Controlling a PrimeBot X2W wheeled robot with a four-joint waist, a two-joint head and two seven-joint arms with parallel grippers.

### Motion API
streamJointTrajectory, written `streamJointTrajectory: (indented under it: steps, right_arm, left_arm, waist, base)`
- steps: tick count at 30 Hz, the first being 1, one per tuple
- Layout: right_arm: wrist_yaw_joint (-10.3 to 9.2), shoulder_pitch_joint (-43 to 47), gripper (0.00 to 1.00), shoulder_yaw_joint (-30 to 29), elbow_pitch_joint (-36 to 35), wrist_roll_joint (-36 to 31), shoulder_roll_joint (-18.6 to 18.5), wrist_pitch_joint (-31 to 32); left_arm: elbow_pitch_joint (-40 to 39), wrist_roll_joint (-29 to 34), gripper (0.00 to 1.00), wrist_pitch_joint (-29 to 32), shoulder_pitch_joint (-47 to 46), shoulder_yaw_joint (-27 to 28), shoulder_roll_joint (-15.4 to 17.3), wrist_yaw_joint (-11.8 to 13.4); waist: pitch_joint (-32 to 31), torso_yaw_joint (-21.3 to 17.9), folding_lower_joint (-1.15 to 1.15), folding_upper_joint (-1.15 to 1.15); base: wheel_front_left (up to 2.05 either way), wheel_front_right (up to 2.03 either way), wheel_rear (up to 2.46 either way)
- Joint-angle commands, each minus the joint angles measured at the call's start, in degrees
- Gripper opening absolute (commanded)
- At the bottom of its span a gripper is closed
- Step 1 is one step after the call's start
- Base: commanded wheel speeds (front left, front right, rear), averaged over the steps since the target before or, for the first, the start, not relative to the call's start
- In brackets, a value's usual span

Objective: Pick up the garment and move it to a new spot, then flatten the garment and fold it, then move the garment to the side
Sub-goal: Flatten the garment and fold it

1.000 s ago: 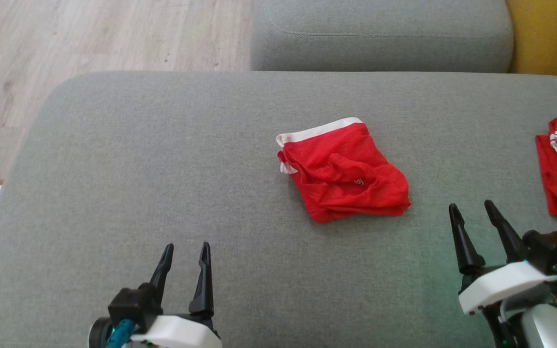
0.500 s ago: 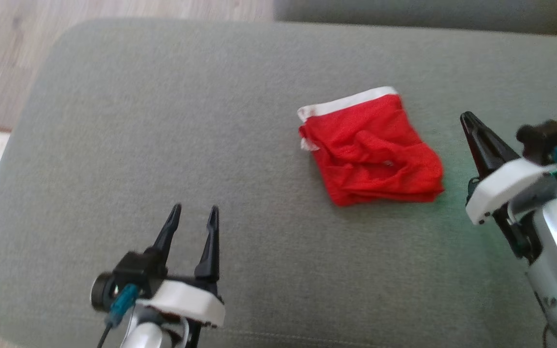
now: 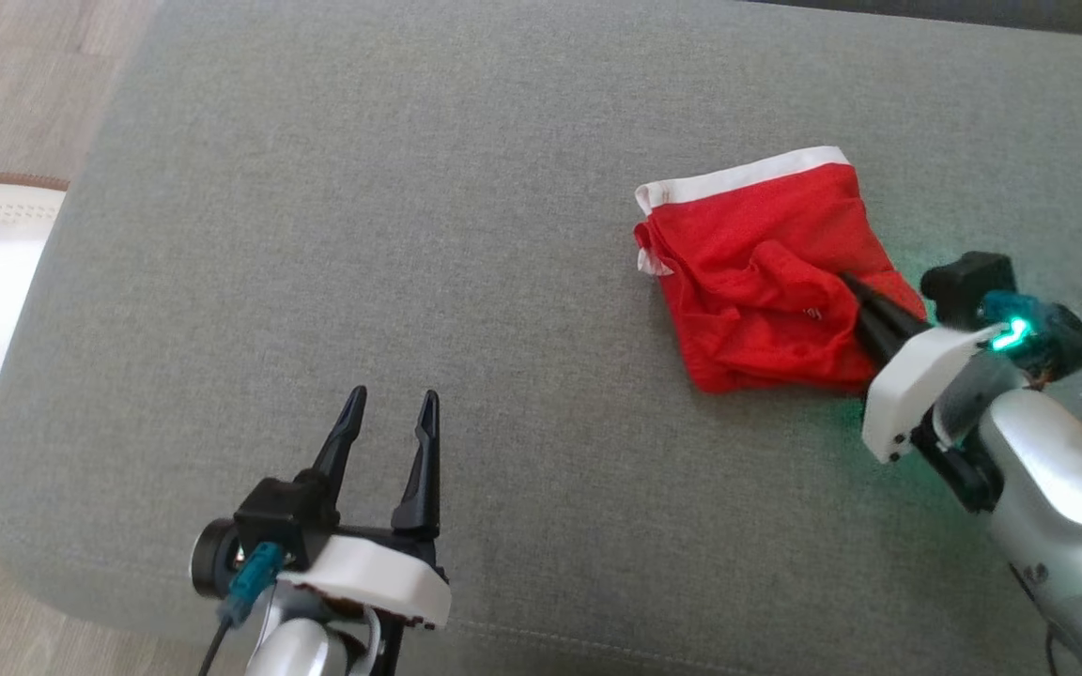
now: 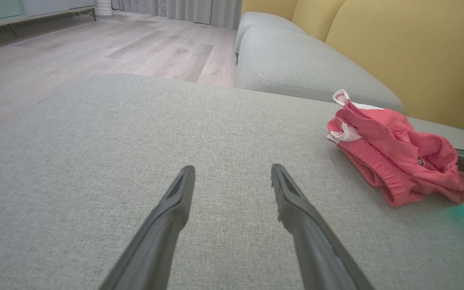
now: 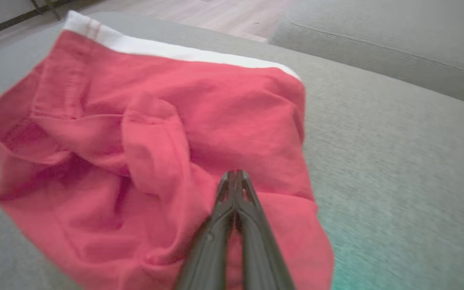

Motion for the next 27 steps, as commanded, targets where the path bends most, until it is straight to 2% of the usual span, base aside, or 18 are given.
streamJointTrajectory:
  steps: [1, 6, 12, 21, 27]
  right_arm:
    - [-0.04, -1.37, 0.00, 2.47, -1.73, 1.61, -1.88, -0.94]
    - [-0.04, -3.23, 0.00, 11.79, -4.27, 7.86, -4.24, -0.23]
    - [-0.04, -4.89, 0.00, 19.14, -6.74, 12.49, -5.54, -1.94]
    - [-0.04, -6.86, 0.00, 27.00, -7.56, 15.20, -4.83, -4.09]
    - [-0.04, -7.93, 0.00, 30.98, -6.49, 15.86, -2.59, -5.57]
  left_arm:
    - [-1.58, -0.31, 1.00, -0.46, -1.91, 1.82, -0.09, 0.29]
    - [-1.79, -0.99, 1.00, -0.46, -2.39, 1.18, -0.09, 0.65]
    - [-1.73, -1.38, 1.00, -0.46, -2.71, 0.58, -0.09, 0.87]
    - [-1.36, -1.90, 1.00, -0.46, -2.44, 0.19, -0.09, 0.88]
    - [-1.35, -2.02, 1.00, -0.46, -1.98, 0.14, -0.09, 0.98]
  waist:
    - [-0.14, -0.20, -0.01, 0.00]
    - [-0.25, -0.70, -0.01, 0.00]
    - [-0.48, -0.57, -0.01, 0.00]
    - [-1.40, 0.05, -0.01, 0.00]
    - [-2.15, 0.36, -0.01, 0.00]
  base:
    - [0.00, 0.00, 0.00]
    - [0.00, 0.00, 0.00]
    - [0.00, 0.00, 0.00]
    - [0.00, 0.00, 0.00]
    - [0.00, 0.00, 0.00]
